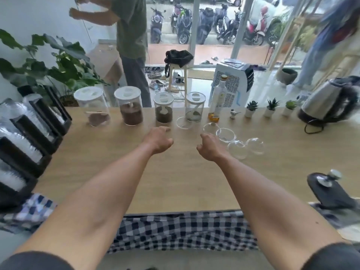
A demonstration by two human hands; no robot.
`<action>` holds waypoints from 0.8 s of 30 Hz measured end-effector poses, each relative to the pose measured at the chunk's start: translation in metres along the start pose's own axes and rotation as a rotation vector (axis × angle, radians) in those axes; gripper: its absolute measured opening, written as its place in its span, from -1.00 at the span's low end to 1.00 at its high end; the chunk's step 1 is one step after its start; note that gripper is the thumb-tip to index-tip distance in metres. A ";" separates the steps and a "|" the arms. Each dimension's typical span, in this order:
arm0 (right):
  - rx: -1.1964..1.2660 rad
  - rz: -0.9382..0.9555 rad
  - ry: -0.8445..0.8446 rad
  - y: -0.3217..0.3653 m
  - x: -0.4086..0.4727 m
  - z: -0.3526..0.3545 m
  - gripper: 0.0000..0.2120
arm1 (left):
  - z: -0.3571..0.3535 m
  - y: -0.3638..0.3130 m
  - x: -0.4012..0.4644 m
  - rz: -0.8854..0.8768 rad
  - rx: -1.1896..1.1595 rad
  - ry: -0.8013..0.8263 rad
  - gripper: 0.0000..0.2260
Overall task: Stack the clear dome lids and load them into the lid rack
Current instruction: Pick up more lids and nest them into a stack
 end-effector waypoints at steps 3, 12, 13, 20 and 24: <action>0.000 -0.080 0.001 -0.037 -0.001 0.004 -0.68 | -0.023 -0.030 0.016 -0.058 0.038 0.035 -0.43; -0.016 -0.193 0.014 -0.094 0.020 -0.007 -0.65 | -0.068 -0.069 0.075 -0.197 0.173 0.100 -0.43; -0.029 -0.201 0.019 -0.097 0.025 -0.007 -0.65 | -0.070 -0.071 0.083 -0.211 0.188 0.103 -0.43; -0.193 -0.231 -0.019 -0.110 0.064 -0.015 -0.67 | -0.087 -0.070 0.139 -0.303 0.330 0.069 -0.54; -0.258 -0.222 0.012 -0.115 0.082 -0.036 -0.69 | -0.101 -0.058 0.163 -0.330 0.354 0.041 -0.60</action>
Point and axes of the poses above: each hand's wrist, its own x-axis towards the middle knuckle, its own z-axis out of the back of the hand, y = z × x, the point moved 6 cm from there along x, towards the middle knuckle
